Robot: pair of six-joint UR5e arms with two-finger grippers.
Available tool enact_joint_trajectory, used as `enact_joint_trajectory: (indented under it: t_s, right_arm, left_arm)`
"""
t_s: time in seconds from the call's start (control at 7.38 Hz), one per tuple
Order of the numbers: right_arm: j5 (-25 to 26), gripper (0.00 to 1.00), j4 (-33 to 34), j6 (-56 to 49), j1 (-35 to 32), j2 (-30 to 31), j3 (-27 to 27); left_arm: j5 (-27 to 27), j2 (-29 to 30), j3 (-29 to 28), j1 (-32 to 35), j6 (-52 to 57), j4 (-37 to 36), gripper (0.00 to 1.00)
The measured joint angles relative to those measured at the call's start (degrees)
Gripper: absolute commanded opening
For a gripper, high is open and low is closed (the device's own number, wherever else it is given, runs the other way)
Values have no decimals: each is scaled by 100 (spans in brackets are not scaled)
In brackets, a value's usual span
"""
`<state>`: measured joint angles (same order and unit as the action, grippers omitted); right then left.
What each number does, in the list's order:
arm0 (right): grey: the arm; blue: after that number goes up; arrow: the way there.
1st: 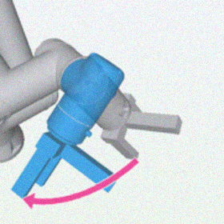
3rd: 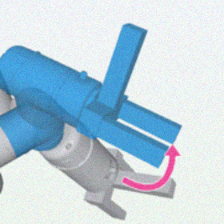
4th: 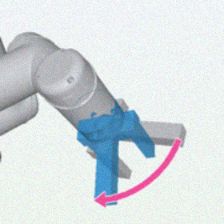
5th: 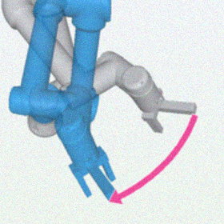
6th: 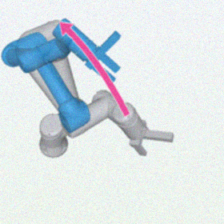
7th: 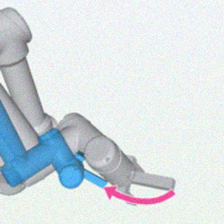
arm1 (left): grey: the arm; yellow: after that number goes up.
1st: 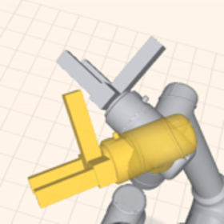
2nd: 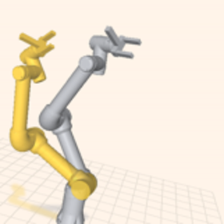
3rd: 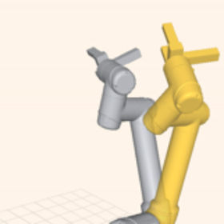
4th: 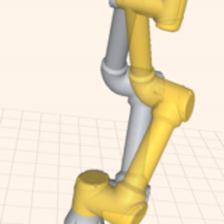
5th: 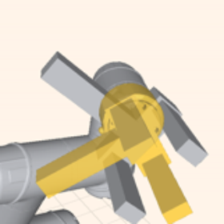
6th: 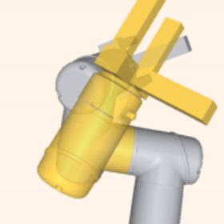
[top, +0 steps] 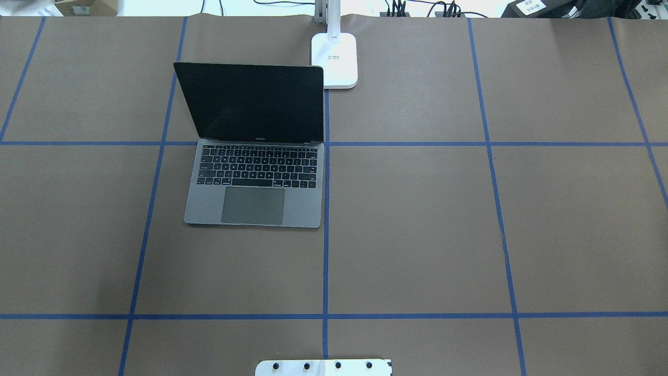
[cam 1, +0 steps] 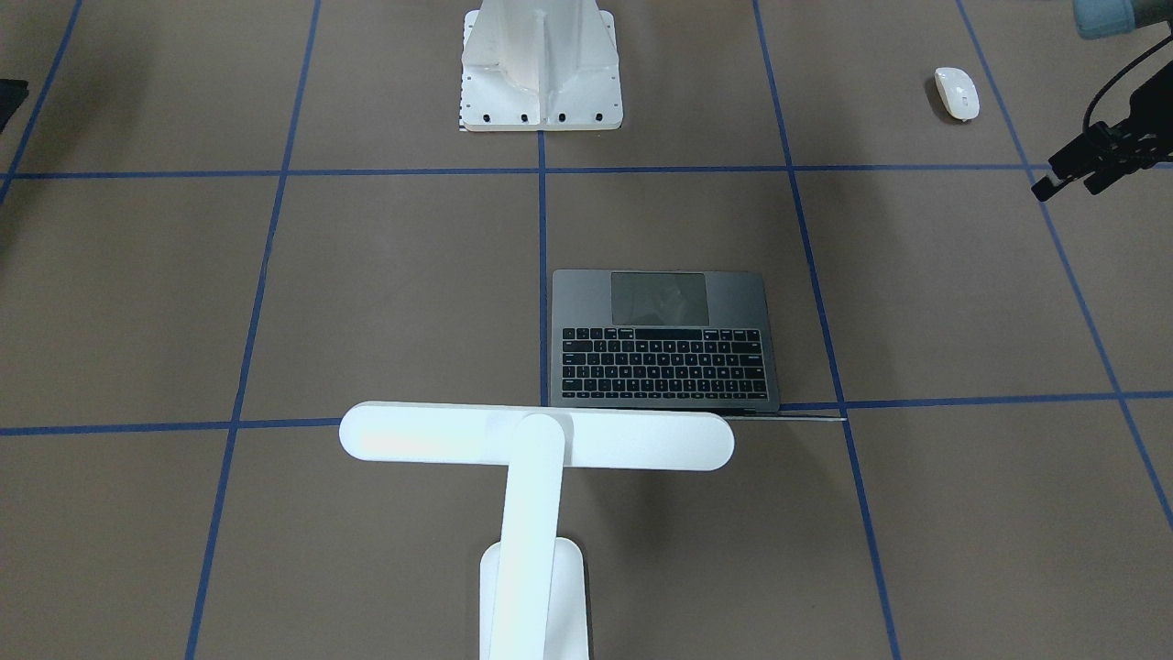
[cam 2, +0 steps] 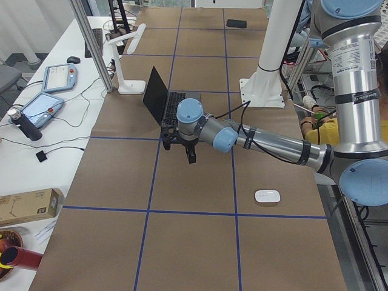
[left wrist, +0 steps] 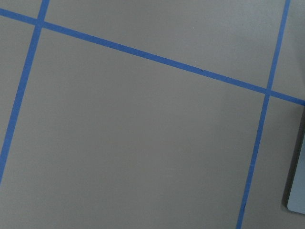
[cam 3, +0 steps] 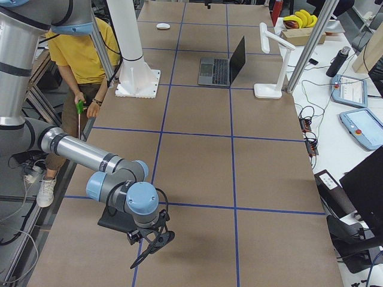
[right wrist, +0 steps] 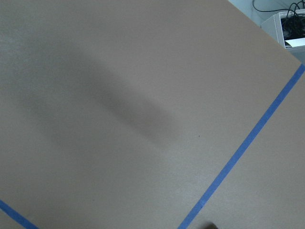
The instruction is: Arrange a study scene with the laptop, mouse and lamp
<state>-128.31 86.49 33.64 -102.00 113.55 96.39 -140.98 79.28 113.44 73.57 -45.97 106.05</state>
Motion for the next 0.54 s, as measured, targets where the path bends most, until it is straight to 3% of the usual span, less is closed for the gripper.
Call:
enact_joint_trajectory:
  t_s: [0.54]
  right_arm:
    - [-435,100,165,1302,-213,14,72]
  left_arm:
    - [6,-6,-6,8,29,11,100]
